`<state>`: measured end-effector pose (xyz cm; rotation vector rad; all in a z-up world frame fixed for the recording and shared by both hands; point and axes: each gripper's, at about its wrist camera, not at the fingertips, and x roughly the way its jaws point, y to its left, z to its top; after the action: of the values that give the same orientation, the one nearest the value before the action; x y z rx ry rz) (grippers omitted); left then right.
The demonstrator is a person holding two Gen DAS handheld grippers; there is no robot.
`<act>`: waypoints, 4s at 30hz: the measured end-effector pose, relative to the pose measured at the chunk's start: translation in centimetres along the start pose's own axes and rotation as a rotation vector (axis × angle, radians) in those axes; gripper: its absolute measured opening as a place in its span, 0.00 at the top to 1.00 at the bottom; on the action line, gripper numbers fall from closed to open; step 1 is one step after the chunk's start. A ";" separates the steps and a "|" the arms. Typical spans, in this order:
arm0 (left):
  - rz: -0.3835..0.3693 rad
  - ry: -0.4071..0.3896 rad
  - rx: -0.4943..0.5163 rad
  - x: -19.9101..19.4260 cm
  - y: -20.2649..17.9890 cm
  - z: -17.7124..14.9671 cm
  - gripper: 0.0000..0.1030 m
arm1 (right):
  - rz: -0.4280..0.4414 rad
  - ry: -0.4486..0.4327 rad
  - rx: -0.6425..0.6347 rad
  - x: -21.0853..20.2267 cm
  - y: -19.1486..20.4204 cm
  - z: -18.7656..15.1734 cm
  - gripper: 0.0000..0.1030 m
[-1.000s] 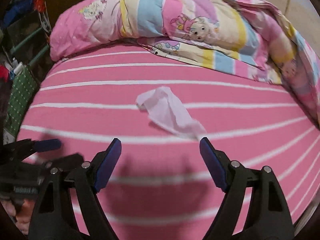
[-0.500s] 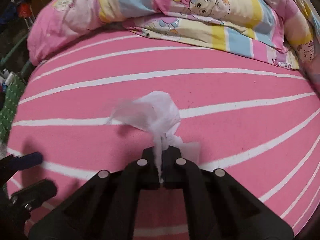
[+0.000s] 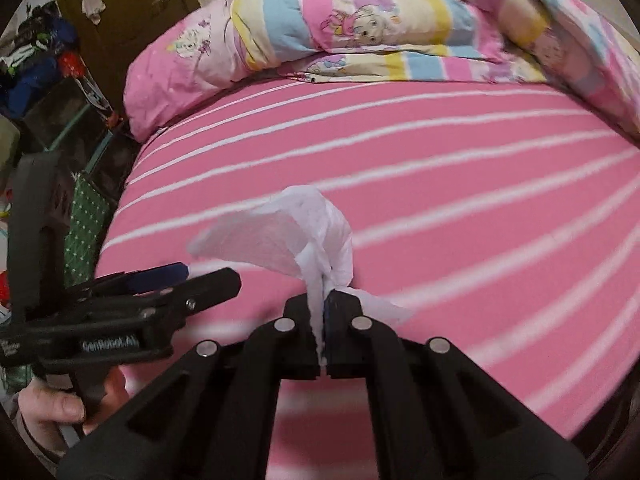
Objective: Collect trash
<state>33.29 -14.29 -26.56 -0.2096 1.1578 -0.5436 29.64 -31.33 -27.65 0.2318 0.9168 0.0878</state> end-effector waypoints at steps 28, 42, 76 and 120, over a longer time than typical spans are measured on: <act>-0.460 0.258 0.400 -7.0 -33.6 -24.1 0.83 | -0.076 -0.151 0.269 -30.8 -13.1 -27.5 0.99; -0.476 0.322 0.503 -6.7 -36.3 -26.3 0.99 | -0.028 -0.185 0.288 -33.2 -15.5 -30.9 0.99; -0.382 0.687 0.488 14.3 -39.9 -34.1 0.99 | -0.163 0.078 0.578 -24.6 -28.3 -38.5 0.99; 0.032 0.050 0.482 -6.1 -34.4 -23.1 0.13 | -0.318 -0.188 0.423 -32.3 -18.4 -32.4 0.15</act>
<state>0.24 -37.74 -16.09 0.2372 1.0437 -0.7850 -16.08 -49.58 -25.89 0.4743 0.7666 -0.4201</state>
